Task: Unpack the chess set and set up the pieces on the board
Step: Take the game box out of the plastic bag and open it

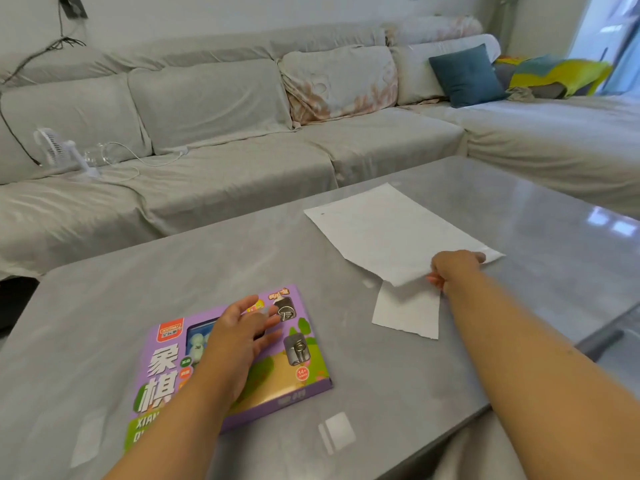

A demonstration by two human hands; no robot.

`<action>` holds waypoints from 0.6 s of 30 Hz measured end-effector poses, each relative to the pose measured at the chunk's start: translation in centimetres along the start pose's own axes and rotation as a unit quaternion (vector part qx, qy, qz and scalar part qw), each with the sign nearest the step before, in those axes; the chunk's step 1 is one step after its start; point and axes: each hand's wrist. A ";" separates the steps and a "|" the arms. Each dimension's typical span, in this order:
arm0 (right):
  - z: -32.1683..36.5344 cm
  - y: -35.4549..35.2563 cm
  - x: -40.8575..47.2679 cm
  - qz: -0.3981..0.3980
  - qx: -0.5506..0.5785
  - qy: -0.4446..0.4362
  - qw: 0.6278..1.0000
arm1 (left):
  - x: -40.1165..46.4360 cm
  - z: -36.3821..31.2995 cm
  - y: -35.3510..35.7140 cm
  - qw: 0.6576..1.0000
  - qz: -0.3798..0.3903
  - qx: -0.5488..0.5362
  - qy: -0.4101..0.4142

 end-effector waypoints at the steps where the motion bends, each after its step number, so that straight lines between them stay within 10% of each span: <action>1: -0.1 0.0 -0.1 -0.007 0.041 -0.005 0.999 | -0.1 0.0 0.1 1.000 0.005 0.009 0.004; 6: -0.8 -0.4 0.9 -0.065 0.043 -0.023 0.997 | -0.5 0.0 0.3 0.998 0.028 0.049 0.034; 11: -0.2 -1.7 1.3 -0.137 -0.357 -0.066 0.922 | -1.1 -0.2 0.5 0.996 0.030 0.078 0.043; 18: -1.3 0.1 0.5 -0.172 -0.442 -0.086 0.876 | -1.4 0.1 -0.7 0.993 0.015 0.106 0.054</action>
Point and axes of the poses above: each hand's wrist, its own x-axis towards the middle knuckle, its own y-axis out of the palm, z = x × y, and after that the axes turned 12 degrees about y, right-handed
